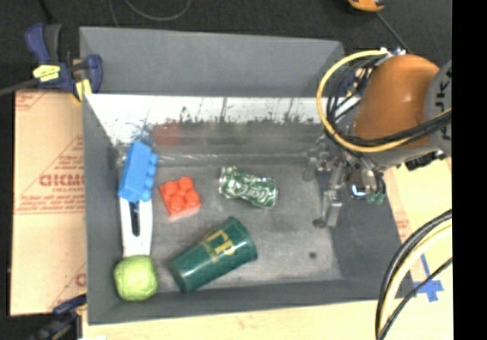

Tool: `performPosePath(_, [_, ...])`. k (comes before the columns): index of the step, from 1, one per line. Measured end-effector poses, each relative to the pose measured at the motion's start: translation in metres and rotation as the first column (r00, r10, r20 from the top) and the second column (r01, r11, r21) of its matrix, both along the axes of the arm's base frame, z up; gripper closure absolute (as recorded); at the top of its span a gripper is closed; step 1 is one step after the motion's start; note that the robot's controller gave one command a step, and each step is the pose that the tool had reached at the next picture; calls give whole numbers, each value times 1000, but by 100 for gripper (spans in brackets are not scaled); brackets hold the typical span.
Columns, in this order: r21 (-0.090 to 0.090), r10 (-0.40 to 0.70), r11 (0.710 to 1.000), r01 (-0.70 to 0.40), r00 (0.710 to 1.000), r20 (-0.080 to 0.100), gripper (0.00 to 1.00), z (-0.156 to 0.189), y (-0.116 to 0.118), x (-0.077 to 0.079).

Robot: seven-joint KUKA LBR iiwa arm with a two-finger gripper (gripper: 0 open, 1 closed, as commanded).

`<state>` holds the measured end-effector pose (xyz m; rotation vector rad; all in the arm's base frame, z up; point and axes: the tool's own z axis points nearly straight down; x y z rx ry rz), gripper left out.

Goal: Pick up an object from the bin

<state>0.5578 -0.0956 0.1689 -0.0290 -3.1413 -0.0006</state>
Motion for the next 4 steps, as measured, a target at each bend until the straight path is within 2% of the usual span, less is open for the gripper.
performPosePath(1, [-1, -27, 1000, 27, 1000, 16, 0, -30, 12, 22])
performPosePath(2, [-3, 51, 999, -51, 999, 9, 0, -82, 29, 51])
performPosePath(3, [0, 38, 999, -38, 999, -1, 0, -91, 72, 40])
performPosePath(4, [3, -2, 1000, 2, 1000, 3, 100, -92, 101, 38])
